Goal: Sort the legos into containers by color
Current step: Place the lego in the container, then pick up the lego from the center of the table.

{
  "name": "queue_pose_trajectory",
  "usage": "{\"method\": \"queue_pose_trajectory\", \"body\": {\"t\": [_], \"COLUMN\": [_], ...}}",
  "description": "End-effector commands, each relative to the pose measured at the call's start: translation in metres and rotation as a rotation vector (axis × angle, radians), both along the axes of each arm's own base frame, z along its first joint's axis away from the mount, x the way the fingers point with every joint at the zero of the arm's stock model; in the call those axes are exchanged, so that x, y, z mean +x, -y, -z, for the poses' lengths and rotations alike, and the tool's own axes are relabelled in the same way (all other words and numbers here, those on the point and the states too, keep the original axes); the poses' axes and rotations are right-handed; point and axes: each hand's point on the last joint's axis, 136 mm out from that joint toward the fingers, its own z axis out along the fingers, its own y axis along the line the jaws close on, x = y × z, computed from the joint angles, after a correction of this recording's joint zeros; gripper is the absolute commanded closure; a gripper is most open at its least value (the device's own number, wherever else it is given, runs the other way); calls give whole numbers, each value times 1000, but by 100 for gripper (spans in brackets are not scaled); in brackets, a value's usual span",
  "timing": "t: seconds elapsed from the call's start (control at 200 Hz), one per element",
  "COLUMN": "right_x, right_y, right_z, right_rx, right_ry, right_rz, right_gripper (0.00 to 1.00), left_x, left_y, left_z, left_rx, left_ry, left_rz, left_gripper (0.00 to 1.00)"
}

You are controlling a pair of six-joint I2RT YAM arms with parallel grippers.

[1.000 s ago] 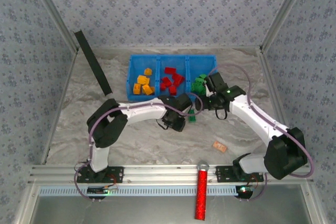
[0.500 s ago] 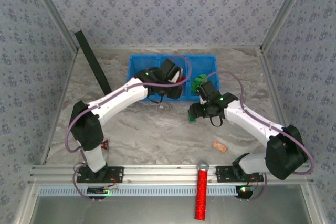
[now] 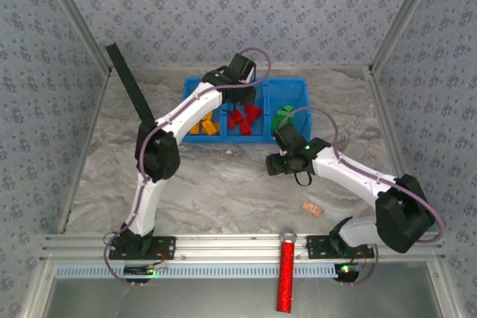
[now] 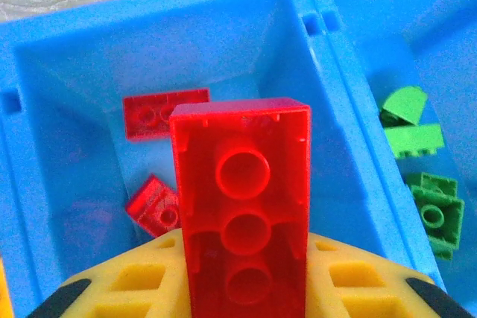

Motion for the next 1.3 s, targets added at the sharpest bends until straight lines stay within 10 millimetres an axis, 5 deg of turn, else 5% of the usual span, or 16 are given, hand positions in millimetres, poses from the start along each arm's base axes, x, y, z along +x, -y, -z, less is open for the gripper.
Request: {"method": "queue_pose_trajectory", "body": {"t": [0.0, 0.49, 0.72, 1.044, 1.294], "right_x": [4, 3, 2, 7, 16], "right_y": [1, -7, -8, -11, -17], "right_z": [0, 25, 35, 41, 46], "right_rx": [-25, -44, -32, -45, -59], "right_ry": [17, 16, 19, 14, 8], "right_rz": [12, 12, 14, 5, -2], "right_gripper": [31, 30, 28, 28, 32], "left_x": [13, 30, 27, 26, 14], "left_y": [4, 11, 10, 8, 6], "left_z": [-11, 53, 70, 41, -10], "left_rx": [3, -14, -10, -24, -66], "left_ry": [24, -107, -145, -100, -38], "left_rz": [15, 0, -9, 3, 42], "left_gripper": [71, 65, 46, 39, 36]}}
